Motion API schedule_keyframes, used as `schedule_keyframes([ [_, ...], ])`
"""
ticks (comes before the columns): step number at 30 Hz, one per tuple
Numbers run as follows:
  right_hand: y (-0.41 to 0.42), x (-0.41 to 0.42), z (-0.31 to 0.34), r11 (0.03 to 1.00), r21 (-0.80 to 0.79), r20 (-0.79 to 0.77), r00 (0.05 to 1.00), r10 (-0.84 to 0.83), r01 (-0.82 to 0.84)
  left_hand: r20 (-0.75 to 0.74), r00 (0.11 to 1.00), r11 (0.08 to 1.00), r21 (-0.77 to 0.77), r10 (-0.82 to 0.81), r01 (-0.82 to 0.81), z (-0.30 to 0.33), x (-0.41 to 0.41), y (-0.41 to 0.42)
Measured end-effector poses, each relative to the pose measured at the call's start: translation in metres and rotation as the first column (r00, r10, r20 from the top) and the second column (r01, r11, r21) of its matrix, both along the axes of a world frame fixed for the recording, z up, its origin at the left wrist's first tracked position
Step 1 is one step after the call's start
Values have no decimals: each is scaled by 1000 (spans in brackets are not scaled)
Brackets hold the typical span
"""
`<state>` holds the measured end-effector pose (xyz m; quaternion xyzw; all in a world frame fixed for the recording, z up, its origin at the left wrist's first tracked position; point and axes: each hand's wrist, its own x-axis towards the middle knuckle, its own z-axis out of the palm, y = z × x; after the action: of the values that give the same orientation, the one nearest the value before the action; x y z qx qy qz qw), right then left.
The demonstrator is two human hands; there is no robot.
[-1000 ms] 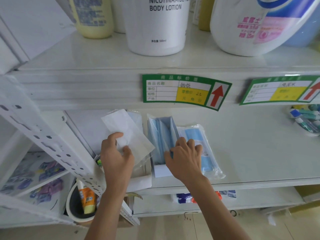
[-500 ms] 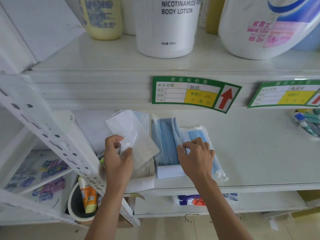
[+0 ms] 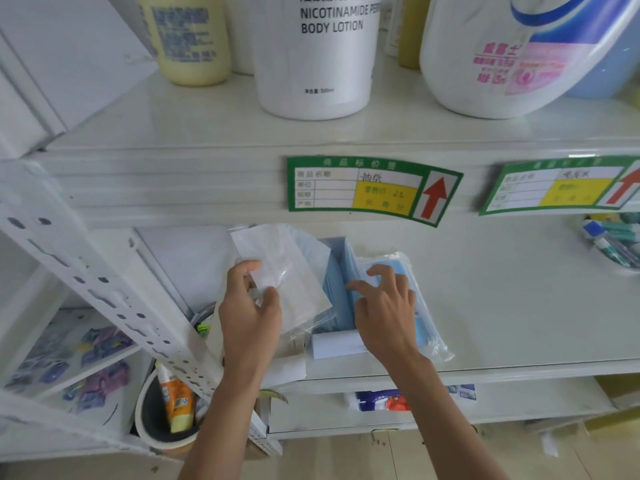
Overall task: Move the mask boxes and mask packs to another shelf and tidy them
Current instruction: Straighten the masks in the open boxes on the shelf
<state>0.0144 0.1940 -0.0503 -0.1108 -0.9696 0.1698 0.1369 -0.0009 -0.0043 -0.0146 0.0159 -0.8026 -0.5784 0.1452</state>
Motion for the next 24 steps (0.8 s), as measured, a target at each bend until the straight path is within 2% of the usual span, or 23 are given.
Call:
schedule_keyframes([
  [3,1,1,0,998,54,22,1000,-13,12,-4,1000,982,-185,-21,20,10,-6,3],
  [6,-1,-1,2,995,-80,40,998,-49,52,-23,998,946,-319,-62,51,20,-9,20],
  [9,-2,-4,-1,972,-229,11,999,-51,53,-19,996,920,-384,-92,78,22,-10,44],
  [14,2,-9,-9,946,-321,9,999,-31,32,41,990,915,-377,-137,142,16,-14,72],
  [18,5,-1,-8,948,-315,-112,994,13,-48,10,967,892,-384,-256,240,5,-12,80],
  [21,1,7,7,810,-584,-68,998,11,-49,89,900,875,-211,-427,436,-4,-7,82],
  [22,1,9,8,768,-639,-44,999,-3,-25,97,881,867,-159,-463,473,-5,-6,83],
  [24,6,9,8,754,-656,-9,1000,30,-29,99,854,850,-91,-511,519,-9,-5,81],
])
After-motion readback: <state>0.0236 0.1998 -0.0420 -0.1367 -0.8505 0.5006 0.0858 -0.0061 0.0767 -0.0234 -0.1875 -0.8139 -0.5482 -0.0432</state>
